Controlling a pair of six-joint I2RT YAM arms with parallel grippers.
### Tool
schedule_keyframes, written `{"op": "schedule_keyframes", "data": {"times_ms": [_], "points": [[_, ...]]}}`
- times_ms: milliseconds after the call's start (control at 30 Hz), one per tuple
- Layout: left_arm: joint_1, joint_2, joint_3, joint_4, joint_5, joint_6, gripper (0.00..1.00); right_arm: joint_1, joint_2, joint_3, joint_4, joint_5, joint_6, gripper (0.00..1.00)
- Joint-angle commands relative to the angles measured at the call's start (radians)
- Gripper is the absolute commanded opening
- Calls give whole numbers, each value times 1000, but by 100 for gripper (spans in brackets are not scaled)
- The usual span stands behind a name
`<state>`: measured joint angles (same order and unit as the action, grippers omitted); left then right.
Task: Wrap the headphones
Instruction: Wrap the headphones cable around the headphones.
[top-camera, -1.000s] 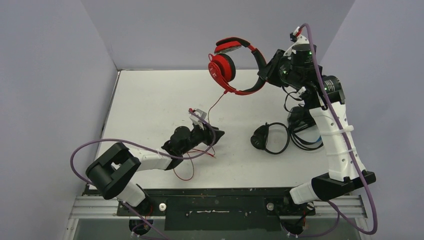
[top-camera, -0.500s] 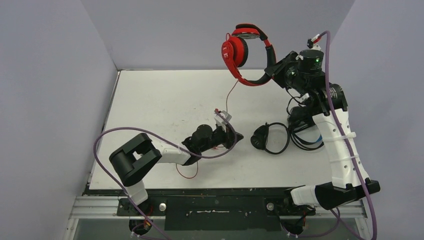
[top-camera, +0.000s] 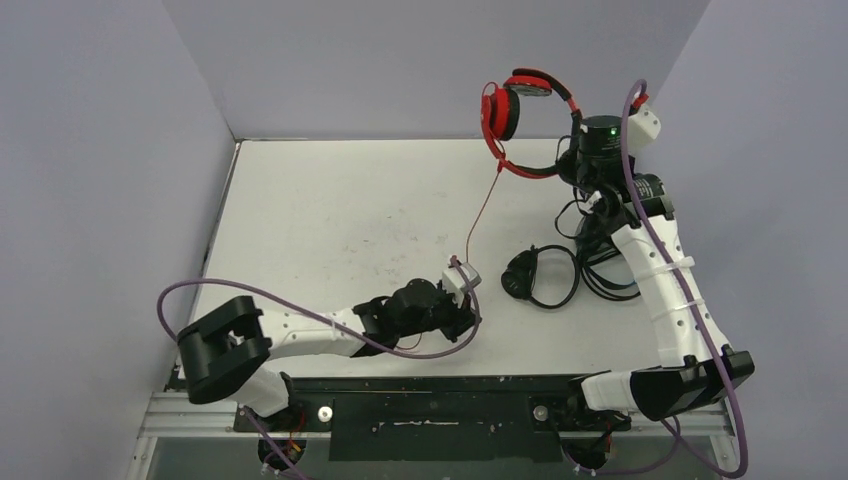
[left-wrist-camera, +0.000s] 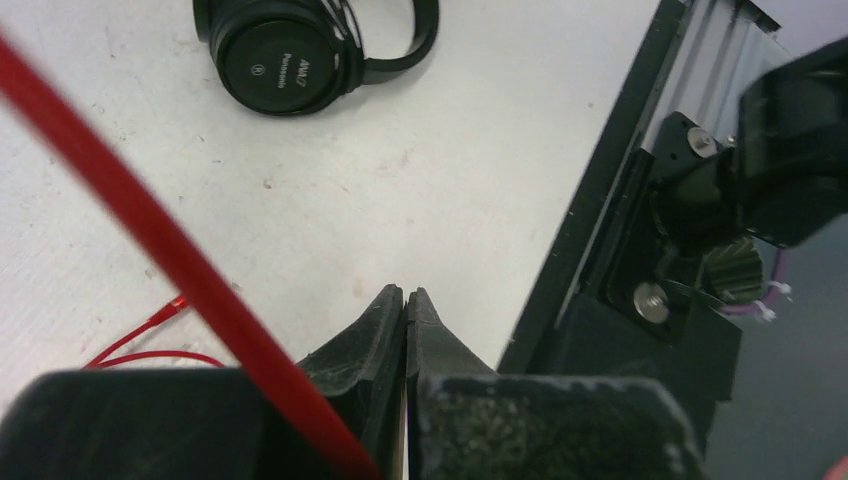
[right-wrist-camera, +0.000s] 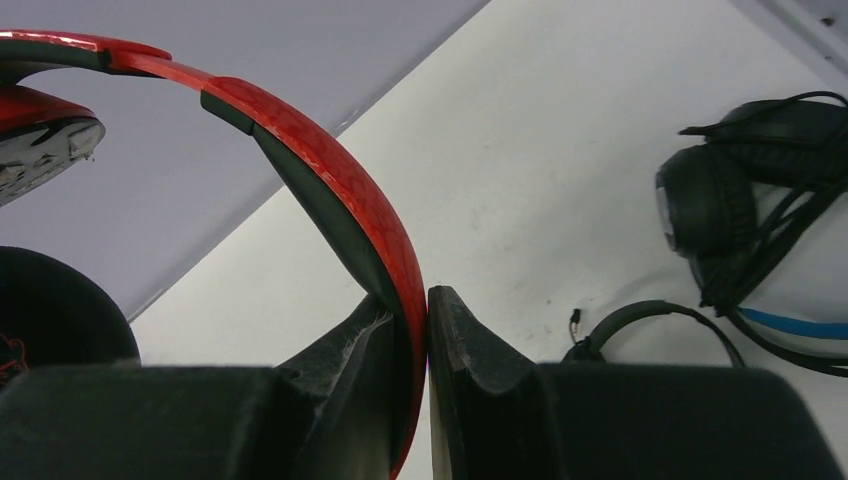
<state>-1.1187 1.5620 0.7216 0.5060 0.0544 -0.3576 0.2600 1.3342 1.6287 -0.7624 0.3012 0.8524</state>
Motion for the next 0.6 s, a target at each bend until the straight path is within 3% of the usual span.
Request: {"op": "schedule_keyframes", "data": {"times_ms": [0,267,567], "points": [[-55,-209,12,-243,-111,49,0,-11,5,-47,140,204,-43,0],[-84,-474,140,-680,-195,78,0,-11,50,-203,187,290,-100,0],[-85,-497,439,-994,-370,182,0,4,65,-360,227,226,-141,0]]}}
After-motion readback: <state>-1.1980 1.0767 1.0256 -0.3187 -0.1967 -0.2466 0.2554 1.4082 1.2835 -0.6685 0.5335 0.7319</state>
